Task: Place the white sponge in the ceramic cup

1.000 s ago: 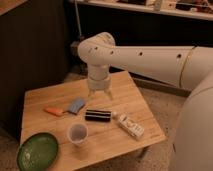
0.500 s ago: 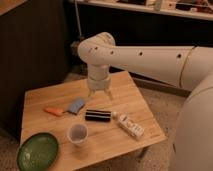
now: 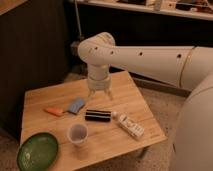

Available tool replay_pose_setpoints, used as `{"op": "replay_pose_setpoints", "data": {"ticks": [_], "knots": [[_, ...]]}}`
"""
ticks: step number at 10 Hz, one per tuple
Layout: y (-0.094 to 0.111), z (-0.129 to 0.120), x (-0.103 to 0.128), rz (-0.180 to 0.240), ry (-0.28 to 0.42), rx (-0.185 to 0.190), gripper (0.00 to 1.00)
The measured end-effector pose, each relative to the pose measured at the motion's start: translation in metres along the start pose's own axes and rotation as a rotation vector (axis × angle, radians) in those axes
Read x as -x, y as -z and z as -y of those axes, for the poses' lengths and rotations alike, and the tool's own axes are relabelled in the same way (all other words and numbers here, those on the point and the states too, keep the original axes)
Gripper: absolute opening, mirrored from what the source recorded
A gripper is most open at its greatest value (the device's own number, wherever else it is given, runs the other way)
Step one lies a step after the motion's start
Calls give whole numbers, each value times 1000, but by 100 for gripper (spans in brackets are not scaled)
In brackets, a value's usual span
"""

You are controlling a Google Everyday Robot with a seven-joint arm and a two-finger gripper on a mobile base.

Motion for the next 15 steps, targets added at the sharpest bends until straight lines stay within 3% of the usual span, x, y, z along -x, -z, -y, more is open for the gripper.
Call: {"op": "replay_pose_setpoints", "data": {"ticks": [13,15], "knots": [[0,-1,1,-3,-5,8,65],[-3,-6,20,-26,-89,-6,65]]}}
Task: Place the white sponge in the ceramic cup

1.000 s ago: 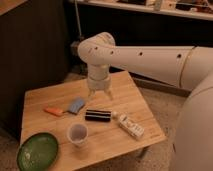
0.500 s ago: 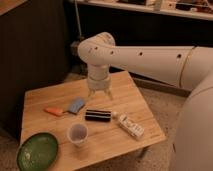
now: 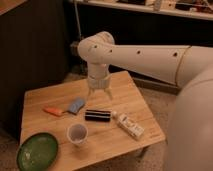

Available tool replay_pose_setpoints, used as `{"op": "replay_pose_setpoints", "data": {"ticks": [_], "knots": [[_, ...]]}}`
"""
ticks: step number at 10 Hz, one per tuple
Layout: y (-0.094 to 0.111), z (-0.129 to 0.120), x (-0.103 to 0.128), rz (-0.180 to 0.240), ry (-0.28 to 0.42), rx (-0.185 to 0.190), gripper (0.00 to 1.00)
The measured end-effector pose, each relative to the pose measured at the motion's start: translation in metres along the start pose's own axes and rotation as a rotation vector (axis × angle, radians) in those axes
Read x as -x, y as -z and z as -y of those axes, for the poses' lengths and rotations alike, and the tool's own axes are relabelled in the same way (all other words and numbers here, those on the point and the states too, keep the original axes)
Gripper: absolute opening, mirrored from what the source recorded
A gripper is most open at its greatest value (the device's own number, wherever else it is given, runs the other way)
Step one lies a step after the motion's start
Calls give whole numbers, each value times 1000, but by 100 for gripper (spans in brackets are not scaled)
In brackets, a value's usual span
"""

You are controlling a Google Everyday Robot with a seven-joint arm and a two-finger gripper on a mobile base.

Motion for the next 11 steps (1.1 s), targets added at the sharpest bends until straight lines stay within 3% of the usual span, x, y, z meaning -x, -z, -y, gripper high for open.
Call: {"op": "replay_pose_setpoints", "data": {"ticks": [2,3,4,5,6,8,11], "knots": [[-2,-13,29,14,-110,11,65],[-2,-20,47,39,-203,77,65],[-1,-20,55,65,-296,169,65],[-2,-19,57,91,-373,242,65],[-1,-17,52,142,-449,346,65],[-4,-23,35,197,-465,424,65],[-5,-24,25,223,-465,458,65]]}}
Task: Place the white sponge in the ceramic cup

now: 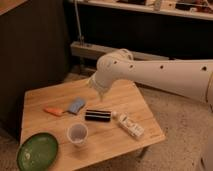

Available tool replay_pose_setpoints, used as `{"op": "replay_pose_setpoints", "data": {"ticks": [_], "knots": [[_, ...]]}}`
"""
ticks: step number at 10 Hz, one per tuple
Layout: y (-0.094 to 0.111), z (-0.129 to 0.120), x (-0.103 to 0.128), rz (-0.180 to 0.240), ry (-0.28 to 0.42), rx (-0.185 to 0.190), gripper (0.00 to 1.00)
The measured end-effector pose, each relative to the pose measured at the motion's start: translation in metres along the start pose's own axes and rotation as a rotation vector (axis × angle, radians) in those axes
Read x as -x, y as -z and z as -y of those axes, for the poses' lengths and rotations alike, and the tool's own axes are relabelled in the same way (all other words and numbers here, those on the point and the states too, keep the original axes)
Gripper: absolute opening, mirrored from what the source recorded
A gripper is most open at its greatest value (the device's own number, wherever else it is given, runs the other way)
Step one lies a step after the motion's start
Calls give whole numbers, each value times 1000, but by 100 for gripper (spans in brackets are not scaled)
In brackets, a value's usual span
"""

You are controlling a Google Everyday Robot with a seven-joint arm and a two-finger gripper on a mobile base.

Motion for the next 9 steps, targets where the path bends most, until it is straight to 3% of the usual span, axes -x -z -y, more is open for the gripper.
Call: {"op": "replay_pose_setpoints", "data": {"ticks": [4,9], "knots": [[-6,-4,-2,-16,5,-23,65],[-58,-39,-9,-70,38,-104,65]]}}
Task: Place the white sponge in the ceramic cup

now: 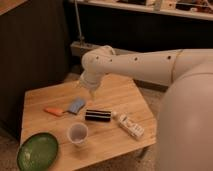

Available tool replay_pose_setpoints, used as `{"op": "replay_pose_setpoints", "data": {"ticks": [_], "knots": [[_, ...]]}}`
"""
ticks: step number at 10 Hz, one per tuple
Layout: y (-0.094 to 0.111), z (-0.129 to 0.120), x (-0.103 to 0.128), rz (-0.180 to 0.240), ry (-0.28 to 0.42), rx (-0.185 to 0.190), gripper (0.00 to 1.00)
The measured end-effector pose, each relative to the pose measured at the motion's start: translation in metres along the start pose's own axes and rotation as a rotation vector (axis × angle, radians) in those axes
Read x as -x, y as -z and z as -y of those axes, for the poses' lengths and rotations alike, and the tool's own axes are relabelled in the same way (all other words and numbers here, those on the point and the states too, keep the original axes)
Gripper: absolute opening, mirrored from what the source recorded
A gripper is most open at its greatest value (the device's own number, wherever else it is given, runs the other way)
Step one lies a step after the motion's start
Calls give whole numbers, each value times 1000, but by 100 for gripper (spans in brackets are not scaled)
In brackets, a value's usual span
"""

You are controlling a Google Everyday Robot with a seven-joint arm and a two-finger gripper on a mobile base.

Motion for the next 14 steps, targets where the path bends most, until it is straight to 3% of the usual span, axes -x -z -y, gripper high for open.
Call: {"op": "replay_pose_setpoints", "data": {"ticks": [6,10,14], "knots": [[-65,-22,0,-49,30,-59,65],[-102,-22,1,-90,39,-134,65],[-142,-16,1,-139,48,-170,65]]}}
